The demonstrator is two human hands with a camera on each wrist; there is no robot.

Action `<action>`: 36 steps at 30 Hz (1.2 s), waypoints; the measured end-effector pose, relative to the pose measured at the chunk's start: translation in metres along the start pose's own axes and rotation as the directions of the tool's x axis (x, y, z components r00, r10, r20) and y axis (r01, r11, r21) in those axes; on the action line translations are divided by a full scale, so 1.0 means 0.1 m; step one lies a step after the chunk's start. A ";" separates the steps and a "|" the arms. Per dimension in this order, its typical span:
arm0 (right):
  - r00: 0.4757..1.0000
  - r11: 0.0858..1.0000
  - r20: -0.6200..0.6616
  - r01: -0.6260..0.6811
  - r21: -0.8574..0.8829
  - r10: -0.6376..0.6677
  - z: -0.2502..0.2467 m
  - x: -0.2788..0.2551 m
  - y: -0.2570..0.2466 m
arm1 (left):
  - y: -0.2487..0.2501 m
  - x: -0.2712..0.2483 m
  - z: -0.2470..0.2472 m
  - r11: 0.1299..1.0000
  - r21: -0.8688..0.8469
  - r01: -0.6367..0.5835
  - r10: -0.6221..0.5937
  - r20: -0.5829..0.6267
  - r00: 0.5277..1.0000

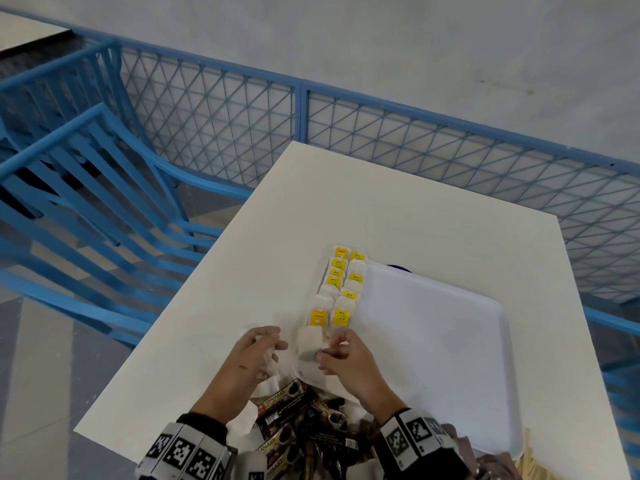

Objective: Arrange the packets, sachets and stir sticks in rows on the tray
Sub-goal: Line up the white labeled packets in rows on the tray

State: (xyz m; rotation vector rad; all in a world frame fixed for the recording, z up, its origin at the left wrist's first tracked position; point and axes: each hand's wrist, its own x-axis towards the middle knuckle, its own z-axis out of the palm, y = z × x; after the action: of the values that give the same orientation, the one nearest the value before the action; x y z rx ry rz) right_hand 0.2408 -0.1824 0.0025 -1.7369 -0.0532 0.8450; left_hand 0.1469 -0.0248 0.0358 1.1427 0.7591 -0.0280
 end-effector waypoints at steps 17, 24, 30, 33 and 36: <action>0.969 0.980 -0.236 0.031 -0.197 -0.078 0.11 0.27 0.06 | 0.02 -0.03 -0.02 0.999 -0.031 -0.027 0.029 0.074 0.997; 0.976 0.942 -0.079 0.171 -0.287 -0.201 0.13 0.08 -0.09 | 0.03 -0.03 0.06 0.999 -0.029 -0.017 0.020 0.107 0.994; 0.956 0.962 0.232 0.222 -0.162 -0.182 0.11 -0.12 -0.18 | 0.03 -0.05 0.13 0.999 0.033 0.008 -0.013 0.148 0.989; 0.952 0.963 0.252 0.218 -0.160 -0.174 0.08 -0.15 -0.16 | 0.04 -0.04 0.16 0.998 0.063 0.018 -0.030 0.189 0.982; 0.957 0.969 0.237 0.203 -0.143 -0.166 0.07 -0.17 -0.16 | 0.05 -0.05 0.20 0.997 0.072 0.037 -0.052 0.222 0.974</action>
State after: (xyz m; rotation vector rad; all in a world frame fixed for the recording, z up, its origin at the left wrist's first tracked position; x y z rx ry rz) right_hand 0.2299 -0.1788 0.0241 -1.7519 -0.4425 0.9138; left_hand 0.1555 -0.0406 0.0469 1.1640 0.5860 -0.2178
